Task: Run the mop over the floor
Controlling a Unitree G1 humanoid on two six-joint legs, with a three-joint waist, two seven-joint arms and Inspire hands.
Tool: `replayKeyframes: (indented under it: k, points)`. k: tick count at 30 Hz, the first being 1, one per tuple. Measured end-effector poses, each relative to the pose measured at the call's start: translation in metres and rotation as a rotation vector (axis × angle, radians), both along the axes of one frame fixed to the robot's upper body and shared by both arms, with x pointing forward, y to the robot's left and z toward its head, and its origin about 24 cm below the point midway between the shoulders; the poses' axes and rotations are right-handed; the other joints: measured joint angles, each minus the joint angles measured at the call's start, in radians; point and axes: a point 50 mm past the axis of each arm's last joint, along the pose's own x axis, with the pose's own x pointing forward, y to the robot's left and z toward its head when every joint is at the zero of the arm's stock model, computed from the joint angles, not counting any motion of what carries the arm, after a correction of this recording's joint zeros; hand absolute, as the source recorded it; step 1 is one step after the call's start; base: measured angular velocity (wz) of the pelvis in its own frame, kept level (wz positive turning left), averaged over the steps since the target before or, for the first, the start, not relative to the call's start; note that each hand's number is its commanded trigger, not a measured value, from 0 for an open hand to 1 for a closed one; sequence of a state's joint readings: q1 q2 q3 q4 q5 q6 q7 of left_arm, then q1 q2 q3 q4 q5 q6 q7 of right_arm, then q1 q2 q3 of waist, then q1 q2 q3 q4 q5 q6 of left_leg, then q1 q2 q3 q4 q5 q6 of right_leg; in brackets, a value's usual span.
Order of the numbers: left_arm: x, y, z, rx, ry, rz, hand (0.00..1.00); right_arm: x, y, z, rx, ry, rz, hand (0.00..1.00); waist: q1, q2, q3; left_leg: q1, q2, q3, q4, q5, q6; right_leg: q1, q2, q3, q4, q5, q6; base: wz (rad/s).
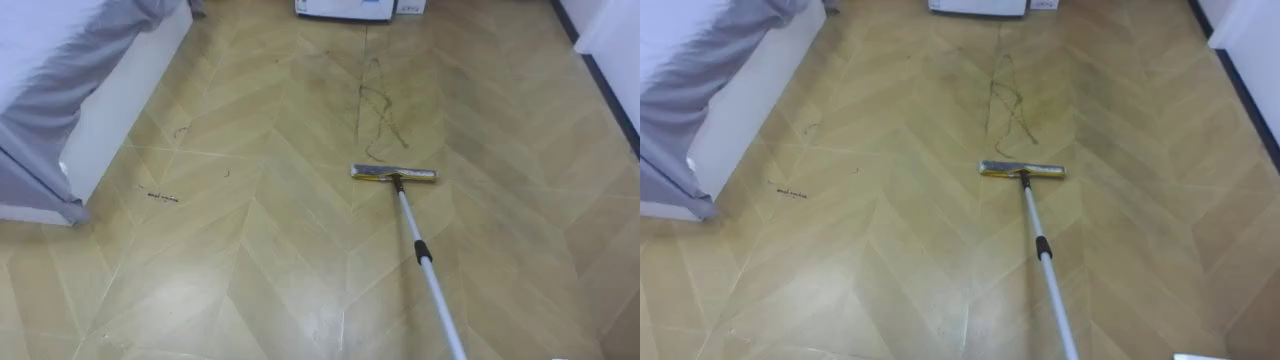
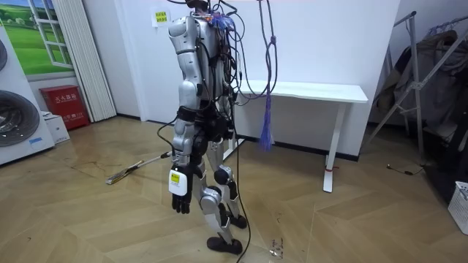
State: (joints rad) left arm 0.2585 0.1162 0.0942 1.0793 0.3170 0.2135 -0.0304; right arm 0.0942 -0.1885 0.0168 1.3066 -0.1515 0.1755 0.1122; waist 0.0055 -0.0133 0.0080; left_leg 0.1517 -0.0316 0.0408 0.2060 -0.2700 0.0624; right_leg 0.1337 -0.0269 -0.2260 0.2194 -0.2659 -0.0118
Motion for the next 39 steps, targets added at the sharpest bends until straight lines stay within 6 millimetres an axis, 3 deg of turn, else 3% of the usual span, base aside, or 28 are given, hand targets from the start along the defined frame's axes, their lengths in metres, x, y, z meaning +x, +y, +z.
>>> replayKeyframes:
  k: [12,25,29,32,35,39]
  points:
    - [-0.003,-0.001,0.000,-0.018,0.016,0.005,0.00,-0.009,0.000,0.000,-0.001,0.018,0.000,1.00,-0.001,0.000,-0.0010,0.011,0.000,-0.001,0.008,0.000,0.000,0.021,0.000,0.003,0.003,0.000,0.000,0.00]
    - [0.007,-0.002,-0.001,-0.020,0.000,-0.028,0.00,0.003,0.000,0.000,0.000,-0.006,-0.026,1.00,0.001,-0.001,-0.0017,-0.062,-0.002,-0.003,0.034,0.000,0.000,-0.051,-0.007,-0.002,0.036,-0.002,-0.003,0.04]
    - [0.015,-0.001,0.000,-0.016,-0.016,-0.039,0.00,0.004,0.000,0.000,-0.004,-0.009,-0.031,1.00,0.005,-0.005,-0.0034,-0.126,-0.005,0.000,0.088,0.000,0.000,-0.108,-0.017,-0.001,0.071,-0.008,-0.006,-0.01]
    - [0.035,0.000,0.000,-0.010,-0.064,-0.056,0.00,0.012,0.001,0.000,-0.014,-0.028,-0.033,1.00,0.004,-0.008,-0.0029,-0.220,-0.006,0.004,0.163,0.000,0.000,-0.202,-0.030,0.004,0.148,-0.016,-0.015,0.01]
    - [0.056,-0.002,0.001,0.013,-0.115,-0.085,0.00,0.024,0.003,0.001,-0.029,-0.063,-0.035,1.00,0.002,-0.006,0.0082,-0.288,-0.004,0.010,0.191,-0.001,-0.001,-0.275,-0.034,0.004,0.183,-0.021,-0.025,-0.01]
    - [0.068,-0.002,0.002,0.036,-0.149,-0.079,0.00,0.027,0.002,0.001,-0.046,-0.079,-0.039,1.00,0.000,0.008,0.0033,-0.361,0.003,0.016,0.206,-0.007,-0.005,-0.366,-0.033,0.003,0.222,-0.023,-0.033,0.04]
